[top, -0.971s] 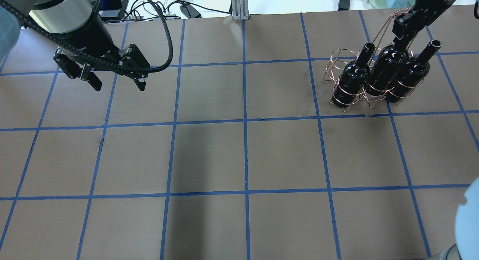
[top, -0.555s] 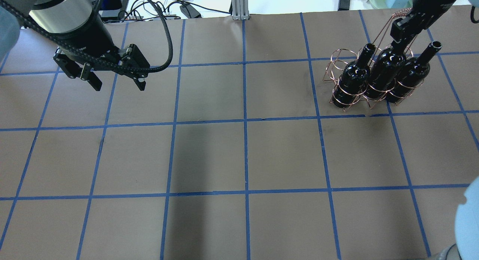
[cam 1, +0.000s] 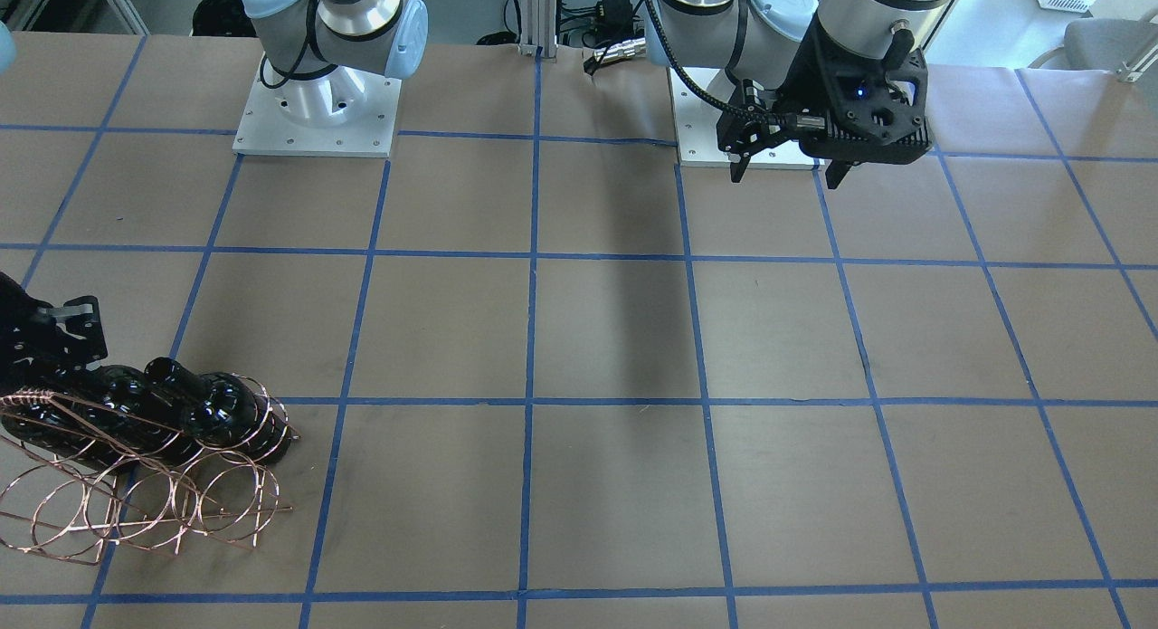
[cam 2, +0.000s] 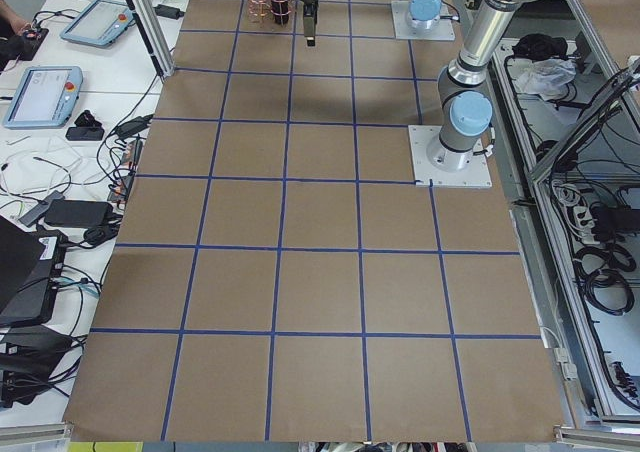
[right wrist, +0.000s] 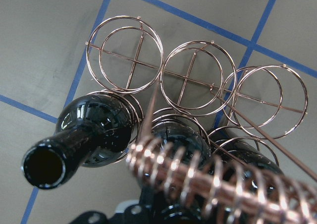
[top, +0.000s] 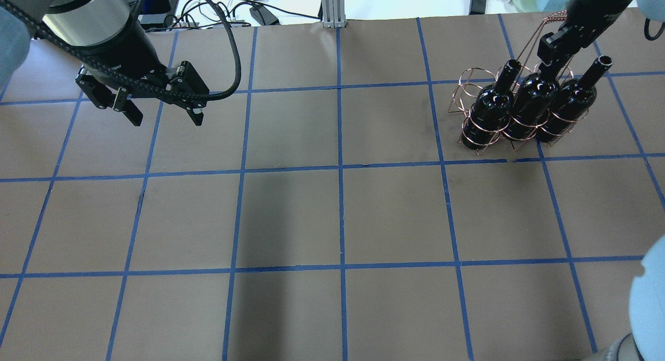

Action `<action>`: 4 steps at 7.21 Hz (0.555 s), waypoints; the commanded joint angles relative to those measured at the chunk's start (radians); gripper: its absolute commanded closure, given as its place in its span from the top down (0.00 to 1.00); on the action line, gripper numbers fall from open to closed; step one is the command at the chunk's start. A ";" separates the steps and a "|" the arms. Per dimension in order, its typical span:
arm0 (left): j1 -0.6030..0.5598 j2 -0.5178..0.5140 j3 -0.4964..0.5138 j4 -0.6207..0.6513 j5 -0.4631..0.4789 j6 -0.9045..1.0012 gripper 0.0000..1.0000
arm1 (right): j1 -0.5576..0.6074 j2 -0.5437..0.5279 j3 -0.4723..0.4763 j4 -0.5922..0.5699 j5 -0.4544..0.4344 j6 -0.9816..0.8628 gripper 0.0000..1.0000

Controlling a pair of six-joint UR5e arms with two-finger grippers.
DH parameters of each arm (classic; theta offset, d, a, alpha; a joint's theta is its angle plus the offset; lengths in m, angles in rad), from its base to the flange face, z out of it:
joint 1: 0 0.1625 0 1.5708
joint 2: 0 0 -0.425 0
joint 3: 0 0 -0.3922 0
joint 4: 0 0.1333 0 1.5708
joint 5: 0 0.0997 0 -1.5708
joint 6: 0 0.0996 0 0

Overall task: Place wine into wine basket
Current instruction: 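Lower the bottle with the right gripper down into the basket ring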

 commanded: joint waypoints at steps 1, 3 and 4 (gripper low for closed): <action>0.000 0.002 0.000 0.001 0.000 0.001 1.00 | 0.000 0.005 0.018 -0.010 0.001 0.002 0.00; 0.000 0.002 -0.001 0.002 0.000 0.001 1.00 | 0.000 0.008 0.038 -0.013 -0.001 0.000 0.00; 0.000 0.005 0.000 0.002 0.001 0.001 1.00 | 0.000 0.008 0.039 -0.014 -0.001 0.002 0.12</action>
